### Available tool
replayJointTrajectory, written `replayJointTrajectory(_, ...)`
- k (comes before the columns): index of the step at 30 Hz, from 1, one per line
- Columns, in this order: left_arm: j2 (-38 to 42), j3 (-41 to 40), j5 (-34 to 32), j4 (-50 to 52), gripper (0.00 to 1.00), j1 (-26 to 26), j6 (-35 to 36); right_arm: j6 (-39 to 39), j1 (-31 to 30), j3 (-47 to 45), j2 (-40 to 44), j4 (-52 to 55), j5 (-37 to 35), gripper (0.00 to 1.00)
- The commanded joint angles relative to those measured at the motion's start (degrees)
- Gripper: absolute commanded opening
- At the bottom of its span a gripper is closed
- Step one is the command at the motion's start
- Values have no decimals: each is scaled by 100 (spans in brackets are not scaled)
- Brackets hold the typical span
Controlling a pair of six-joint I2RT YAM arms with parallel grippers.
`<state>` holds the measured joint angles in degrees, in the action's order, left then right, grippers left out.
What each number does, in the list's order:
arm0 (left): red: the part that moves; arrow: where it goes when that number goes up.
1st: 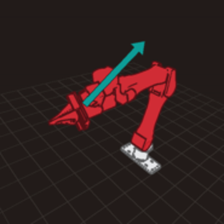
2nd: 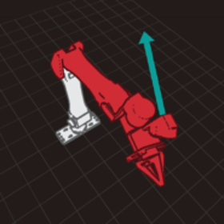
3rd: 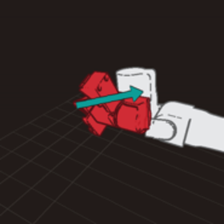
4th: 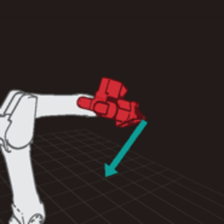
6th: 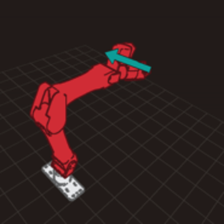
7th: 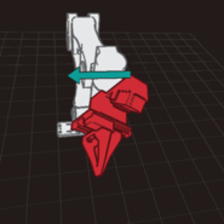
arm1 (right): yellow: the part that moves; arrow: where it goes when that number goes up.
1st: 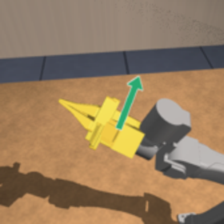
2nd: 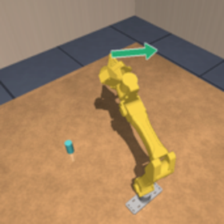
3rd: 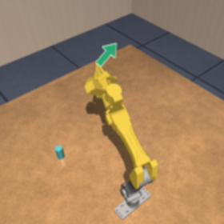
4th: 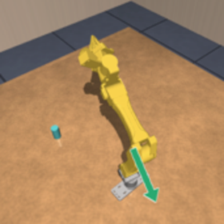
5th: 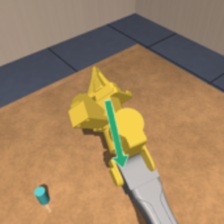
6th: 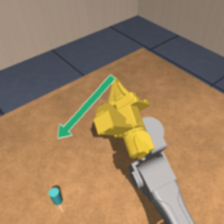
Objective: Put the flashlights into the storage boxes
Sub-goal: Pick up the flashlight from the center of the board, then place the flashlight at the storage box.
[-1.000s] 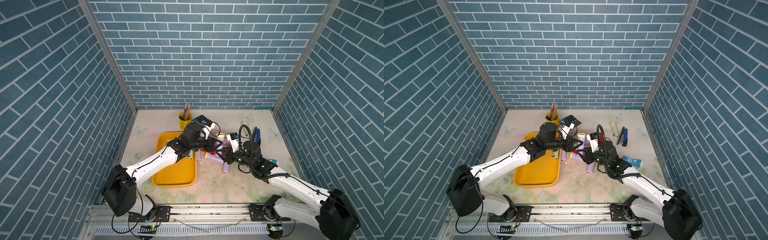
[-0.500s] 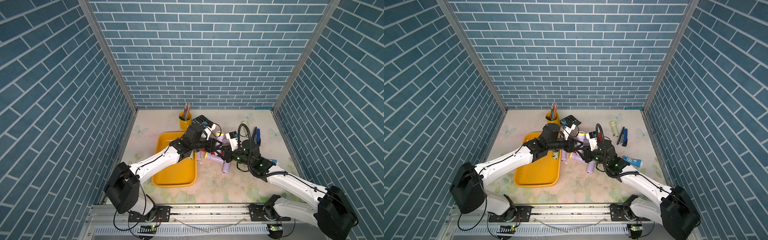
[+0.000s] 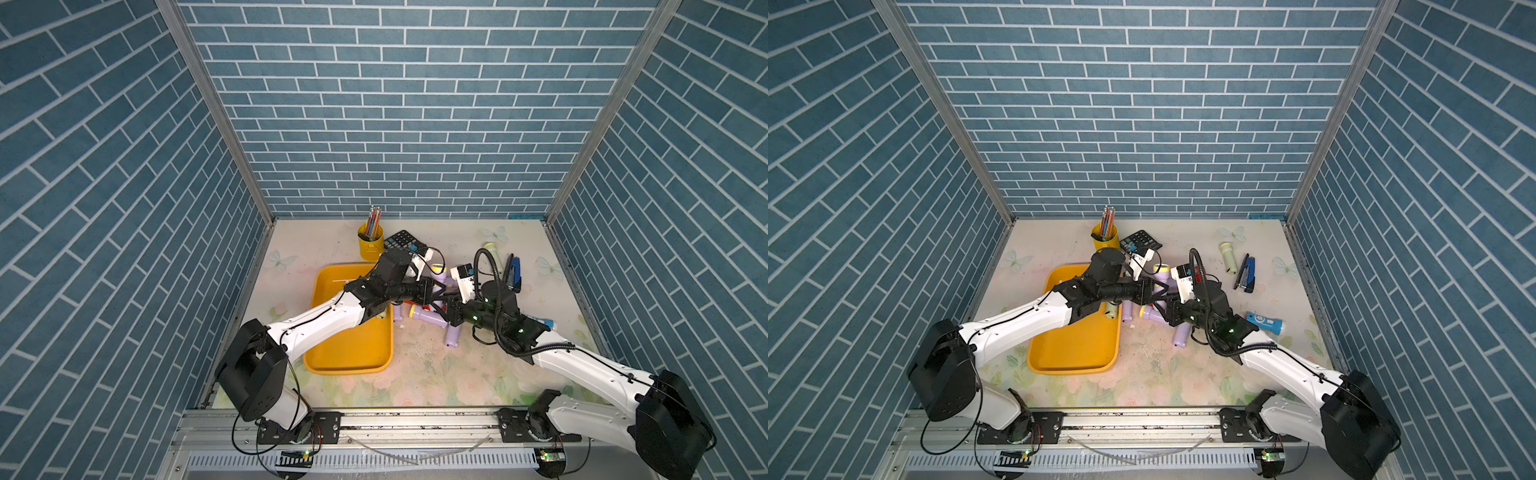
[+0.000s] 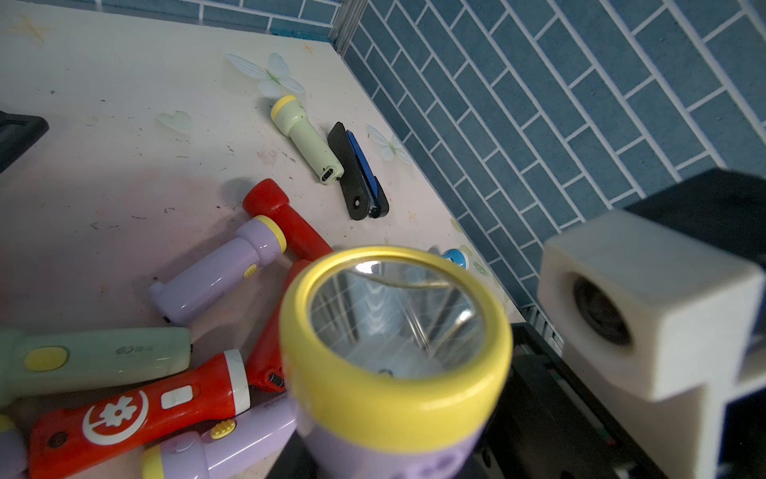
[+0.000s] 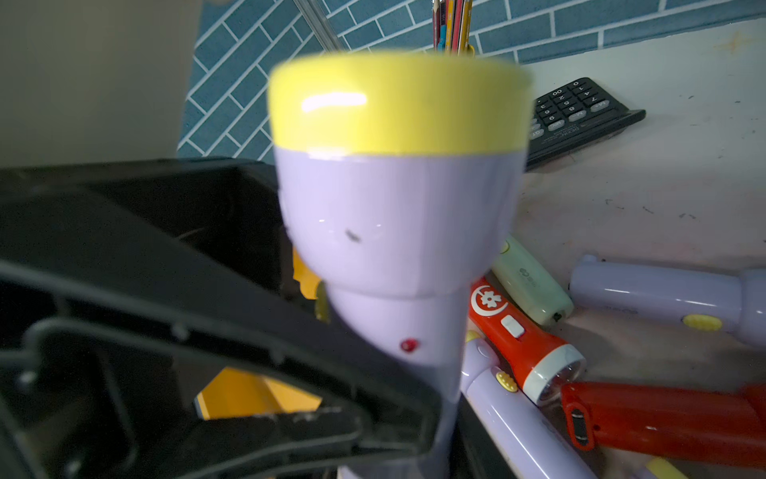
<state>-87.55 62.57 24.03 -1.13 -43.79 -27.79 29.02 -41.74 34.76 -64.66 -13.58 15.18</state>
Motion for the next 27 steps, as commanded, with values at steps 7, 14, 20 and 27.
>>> replayJointTrajectory(7, -13, 402, -35, 568, 35, -64, 115, -206, -85, 240, 319, 254, -333, 48)
replayJointTrajectory(14, 274, 415, 282, 1783, 35, 455, 354, 109, -67, 294, 489, 837, -451, 74)
replayJointTrajectory(20, 664, 349, 303, 3465, 35, 1388, 945, 157, -45, 305, 384, 823, -321, 75)
replayJointTrajectory(27, 368, 221, 274, 4610, 38, 2675, 1461, 200, -36, 531, -10, 892, -115, 74)
